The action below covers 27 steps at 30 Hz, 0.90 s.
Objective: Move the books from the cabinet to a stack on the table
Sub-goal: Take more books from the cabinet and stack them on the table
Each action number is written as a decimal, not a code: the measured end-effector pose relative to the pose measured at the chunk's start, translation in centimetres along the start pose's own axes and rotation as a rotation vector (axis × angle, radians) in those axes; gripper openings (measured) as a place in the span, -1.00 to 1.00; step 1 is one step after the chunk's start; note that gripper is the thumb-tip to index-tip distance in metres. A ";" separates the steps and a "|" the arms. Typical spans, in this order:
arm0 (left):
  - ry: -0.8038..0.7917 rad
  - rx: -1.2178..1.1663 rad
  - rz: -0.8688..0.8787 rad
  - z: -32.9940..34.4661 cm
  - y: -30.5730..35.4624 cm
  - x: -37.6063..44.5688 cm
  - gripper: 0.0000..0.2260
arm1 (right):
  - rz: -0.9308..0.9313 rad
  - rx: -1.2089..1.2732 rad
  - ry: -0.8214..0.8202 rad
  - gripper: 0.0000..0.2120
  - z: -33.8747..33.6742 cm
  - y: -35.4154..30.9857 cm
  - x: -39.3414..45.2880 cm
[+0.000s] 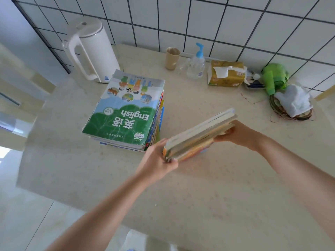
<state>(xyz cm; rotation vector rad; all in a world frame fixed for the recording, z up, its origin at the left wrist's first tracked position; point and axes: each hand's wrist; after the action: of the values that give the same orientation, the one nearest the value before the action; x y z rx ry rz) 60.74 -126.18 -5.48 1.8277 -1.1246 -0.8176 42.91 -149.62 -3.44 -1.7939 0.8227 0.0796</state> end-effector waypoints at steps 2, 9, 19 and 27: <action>-0.032 -0.002 -0.061 -1.4 -0.1 1.1 -0.69 | -0.018 0.068 0.133 -0.62 1.1 0.6 -1.6; -0.005 -0.138 -0.088 -0.4 -0.7 0.9 -0.52 | 0.023 0.073 0.390 -0.61 4.8 4.0 -5.9; 0.059 -0.127 -0.118 3.4 -1.5 0.3 -0.31 | 0.000 0.153 0.402 -0.42 7.9 7.0 -5.4; 0.051 0.001 -0.176 4.1 -2.7 -0.4 -0.37 | 0.110 0.247 0.449 -0.45 8.7 7.7 -5.2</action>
<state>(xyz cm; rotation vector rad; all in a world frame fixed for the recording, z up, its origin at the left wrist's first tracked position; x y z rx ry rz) 58.18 -126.39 -9.74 1.9573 -0.9417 -0.8655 37.53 -140.78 -10.88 -1.5496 1.1938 -0.3519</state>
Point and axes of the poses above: each hand's wrist, its own x-axis towards the middle knuckle, its own z-axis out of the palm, y = z × x, and after that the axes turned 1 degree about -y, right-handed
